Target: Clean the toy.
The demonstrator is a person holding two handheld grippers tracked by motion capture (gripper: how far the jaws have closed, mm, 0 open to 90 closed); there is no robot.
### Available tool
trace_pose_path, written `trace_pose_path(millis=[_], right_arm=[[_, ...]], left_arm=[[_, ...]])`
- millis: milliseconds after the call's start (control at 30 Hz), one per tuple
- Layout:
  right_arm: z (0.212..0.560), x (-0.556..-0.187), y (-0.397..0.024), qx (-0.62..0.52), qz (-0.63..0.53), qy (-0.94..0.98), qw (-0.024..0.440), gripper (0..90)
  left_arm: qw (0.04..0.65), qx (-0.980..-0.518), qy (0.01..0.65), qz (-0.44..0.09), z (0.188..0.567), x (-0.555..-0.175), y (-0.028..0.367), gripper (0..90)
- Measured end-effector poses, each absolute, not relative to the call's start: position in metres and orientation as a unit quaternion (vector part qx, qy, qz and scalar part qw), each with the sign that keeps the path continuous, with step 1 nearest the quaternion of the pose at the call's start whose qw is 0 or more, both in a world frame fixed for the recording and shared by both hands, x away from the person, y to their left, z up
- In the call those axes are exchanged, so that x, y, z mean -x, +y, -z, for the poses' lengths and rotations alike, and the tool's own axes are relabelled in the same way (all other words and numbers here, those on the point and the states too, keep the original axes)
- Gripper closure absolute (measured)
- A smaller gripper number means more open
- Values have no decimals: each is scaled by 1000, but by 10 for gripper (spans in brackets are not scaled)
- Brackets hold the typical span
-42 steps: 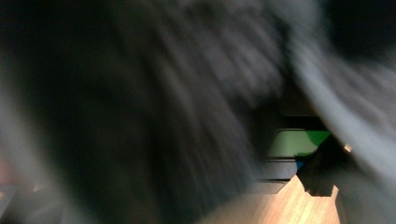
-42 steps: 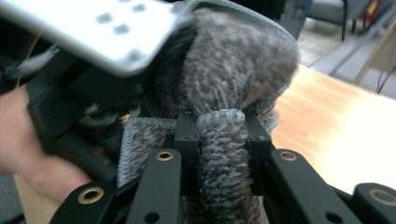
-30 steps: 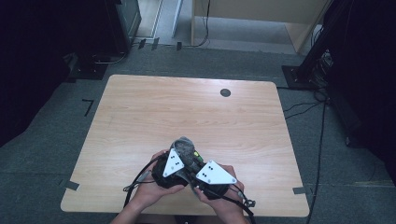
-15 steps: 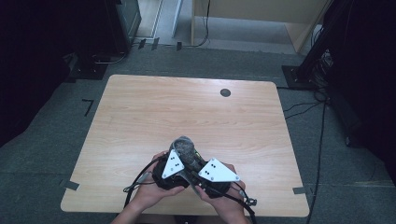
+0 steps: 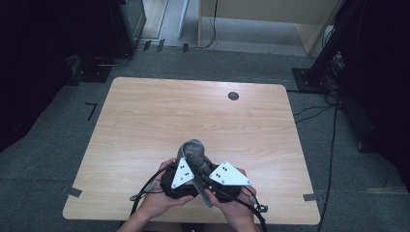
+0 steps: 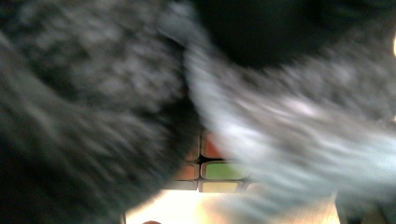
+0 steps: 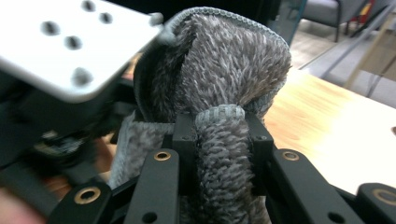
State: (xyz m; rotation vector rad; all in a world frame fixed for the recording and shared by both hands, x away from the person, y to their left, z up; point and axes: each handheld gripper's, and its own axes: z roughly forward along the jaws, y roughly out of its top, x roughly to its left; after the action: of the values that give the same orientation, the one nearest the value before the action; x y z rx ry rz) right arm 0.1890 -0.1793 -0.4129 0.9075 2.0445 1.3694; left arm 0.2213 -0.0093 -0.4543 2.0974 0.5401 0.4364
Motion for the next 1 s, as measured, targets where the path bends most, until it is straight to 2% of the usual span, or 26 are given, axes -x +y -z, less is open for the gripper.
trace_pose_path(millis=[100, 333, 433, 600, 733, 833, 1000], right_arm=[[413, -194, -190, -359, -500, 738, 275, 734], [413, -187, -181, -335, -506, 757, 242, 748], [413, -185, -173, -319, -494, 770, 248, 748], [412, -194, -191, -358, -500, 744, 262, 746], [412, -191, -193, -366, -502, 743, 248, 753], [411, -186, -180, -335, -507, 759, 233, 754], [413, -189, -183, -340, -496, 750, 277, 741]], left_arm=[[452, -846, 219, -177, 454, -222, -7, 343], [448, -843, 240, -177, 455, -229, 0, 343], [449, -846, 226, -178, 457, -223, -7, 343], [451, -844, 227, -181, 454, -224, -5, 343], [453, -840, 240, -178, 454, -228, -1, 343], [454, -844, 223, -178, 456, -222, -8, 343], [452, -844, 221, -183, 454, -222, -7, 343]])
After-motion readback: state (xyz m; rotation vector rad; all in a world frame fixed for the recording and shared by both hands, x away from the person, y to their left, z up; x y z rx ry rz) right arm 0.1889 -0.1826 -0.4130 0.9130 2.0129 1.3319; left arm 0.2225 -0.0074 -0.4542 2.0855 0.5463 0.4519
